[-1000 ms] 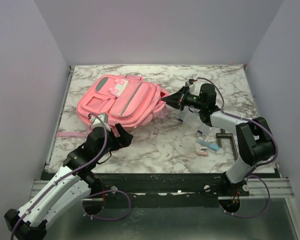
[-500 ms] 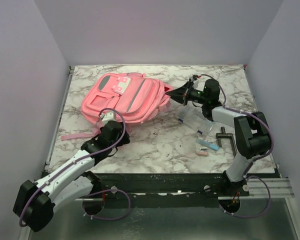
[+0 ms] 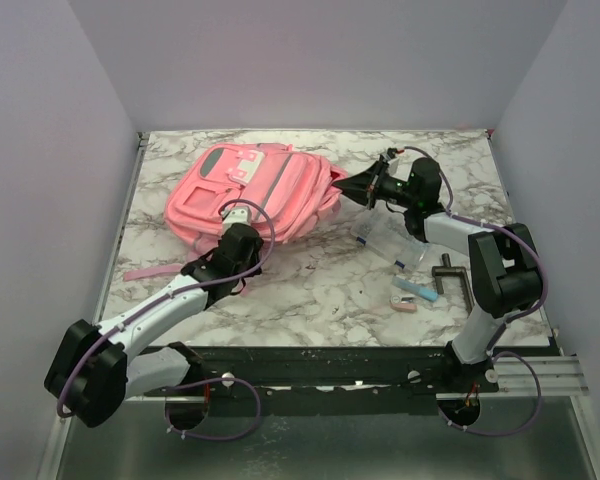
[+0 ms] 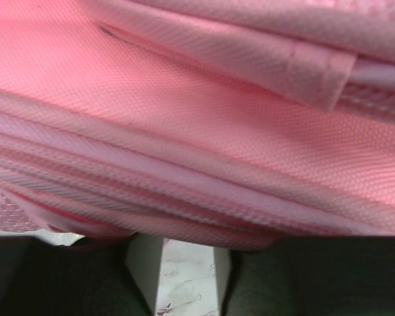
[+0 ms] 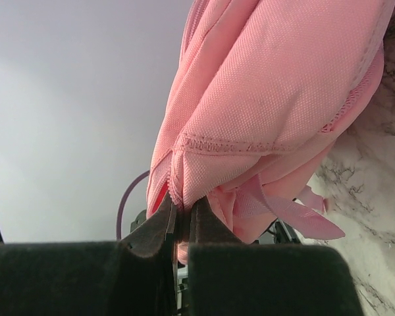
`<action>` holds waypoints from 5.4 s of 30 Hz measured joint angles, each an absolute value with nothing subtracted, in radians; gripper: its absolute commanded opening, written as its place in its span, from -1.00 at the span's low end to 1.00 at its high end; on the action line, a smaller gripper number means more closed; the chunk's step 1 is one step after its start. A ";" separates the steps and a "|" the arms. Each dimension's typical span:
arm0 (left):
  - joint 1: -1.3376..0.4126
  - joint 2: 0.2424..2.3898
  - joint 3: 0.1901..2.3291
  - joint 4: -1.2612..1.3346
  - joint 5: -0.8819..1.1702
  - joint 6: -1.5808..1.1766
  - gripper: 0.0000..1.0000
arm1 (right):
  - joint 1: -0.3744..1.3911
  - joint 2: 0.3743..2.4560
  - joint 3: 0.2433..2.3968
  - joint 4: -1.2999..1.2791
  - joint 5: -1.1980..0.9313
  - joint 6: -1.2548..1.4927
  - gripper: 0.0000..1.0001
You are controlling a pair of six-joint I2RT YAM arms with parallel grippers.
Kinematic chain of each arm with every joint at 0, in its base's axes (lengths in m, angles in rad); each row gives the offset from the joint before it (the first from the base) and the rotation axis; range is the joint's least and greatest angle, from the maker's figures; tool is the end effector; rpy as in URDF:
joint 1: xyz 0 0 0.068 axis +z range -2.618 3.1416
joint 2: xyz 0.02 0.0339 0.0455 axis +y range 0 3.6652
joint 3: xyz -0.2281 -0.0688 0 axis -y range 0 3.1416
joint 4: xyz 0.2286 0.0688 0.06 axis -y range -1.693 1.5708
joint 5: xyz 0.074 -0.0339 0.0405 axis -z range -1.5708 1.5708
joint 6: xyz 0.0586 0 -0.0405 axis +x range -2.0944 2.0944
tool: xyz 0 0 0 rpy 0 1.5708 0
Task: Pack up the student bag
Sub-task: Zip the student bag at the center of the board.
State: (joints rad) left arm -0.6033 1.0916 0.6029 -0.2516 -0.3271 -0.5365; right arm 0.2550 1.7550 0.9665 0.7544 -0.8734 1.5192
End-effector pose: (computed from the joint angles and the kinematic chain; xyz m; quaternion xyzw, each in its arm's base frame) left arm 0.2087 -0.1209 0.1742 -0.0355 0.9045 -0.0893 0.4155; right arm 0.3535 0.1386 0.2141 0.1478 0.6994 0.6803 0.1620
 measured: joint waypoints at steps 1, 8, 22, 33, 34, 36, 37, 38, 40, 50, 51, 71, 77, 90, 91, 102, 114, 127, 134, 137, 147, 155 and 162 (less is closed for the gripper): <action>-0.603 1.112 0.615 -0.252 -0.330 -0.532 -0.64 | 0.254 1.755 0.966 0.759 -0.873 1.520 -0.99; -0.601 1.161 0.675 -0.281 -0.329 -0.512 -1.00 | 0.249 1.755 0.966 0.778 -0.874 1.507 -0.99; -0.606 0.936 0.658 -0.226 0.295 -0.684 -1.00 | 0.348 1.463 0.759 0.593 -0.605 1.172 -0.99; -0.728 1.001 0.662 -0.139 0.405 -0.842 -1.00 | 0.649 1.399 0.621 0.592 -0.158 1.005 -0.98; -0.727 1.000 0.655 -0.137 0.403 -0.853 -1.00 | 0.652 1.402 0.622 0.588 -0.153 0.988 -0.87; -0.722 0.997 0.632 -0.126 0.404 -0.871 -1.00 | 0.656 1.402 0.622 0.556 -0.150 0.948 -0.61; -0.717 0.990 0.610 -0.113 0.408 -0.883 -1.00 | 0.657 1.399 0.622 0.534 -0.151 0.931 -0.38; -0.711 0.984 0.591 -0.105 0.411 -0.893 -1.00 | 0.660 1.394 0.622 0.498 -0.151 0.909 -0.22; -0.696 0.972 0.557 -0.096 0.423 -0.905 -1.00 | 0.662 1.378 0.622 0.406 -0.154 0.863 0.23; -0.682 1.055 0.511 -0.043 0.480 -0.913 -0.99 | 0.688 1.200 0.467 0.213 -0.310 0.884 0.61; -0.682 1.073 0.508 -0.033 0.485 -0.913 -0.89 | 0.694 1.179 0.445 0.219 -0.322 0.904 0.63; -0.628 0.775 0.366 -0.013 0.518 -0.908 0.61 | 0.868 1.365 0.390 0.529 -0.343 1.087 0.45; -0.617 0.686 0.400 -0.186 0.417 -0.871 0.68 | 0.922 1.423 0.403 0.548 -0.244 1.157 0.46; -0.584 0.603 0.413 -0.343 0.173 -0.965 0.28 | 1.020 1.481 0.544 0.442 0.026 1.003 0.04; -0.583 0.591 0.406 -0.343 0.163 -0.974 0.27 | 1.024 1.485 0.551 0.428 0.041 0.990 0.04; -0.583 0.517 0.350 -0.345 0.115 -1.089 0.28 | 1.115 1.515 0.673 0.242 0.226 0.836 0.09; -0.582 0.554 0.350 -0.345 0.116 -1.123 0.28 | 1.166 1.485 0.699 0.119 0.353 0.738 0.12; -0.582 0.556 0.349 -0.345 0.117 -1.144 0.29 | 1.170 1.507 0.706 0.142 0.380 0.701 -0.10; -0.582 0.581 0.324 -0.343 0.115 -1.201 0.29 | 1.224 1.567 0.728 0.207 0.450 0.688 -0.10; -0.582 0.604 0.313 -0.327 0.115 -1.232 0.28 | 1.242 1.604 0.753 0.210 0.492 0.686 -0.22; -0.575 0.757 0.280 -0.198 0.096 -1.261 0.01 | 1.256 1.613 0.757 0.203 0.609 0.668 -0.99; -0.458 0.922 0.364 -0.167 0.171 -1.124 -0.90 | 1.246 1.525 0.741 0.139 0.513 0.569 -0.99; -0.332 0.872 0.364 -0.227 0.218 -0.987 -1.00 | 1.152 1.398 0.679 0.144 0.281 0.513 -0.99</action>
State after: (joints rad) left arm -0.3321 0.8719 0.3645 -0.2268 0.2176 -0.9867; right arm 1.1522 1.3983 0.6788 0.1444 0.2810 0.5133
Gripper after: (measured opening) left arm 0.036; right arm 0.051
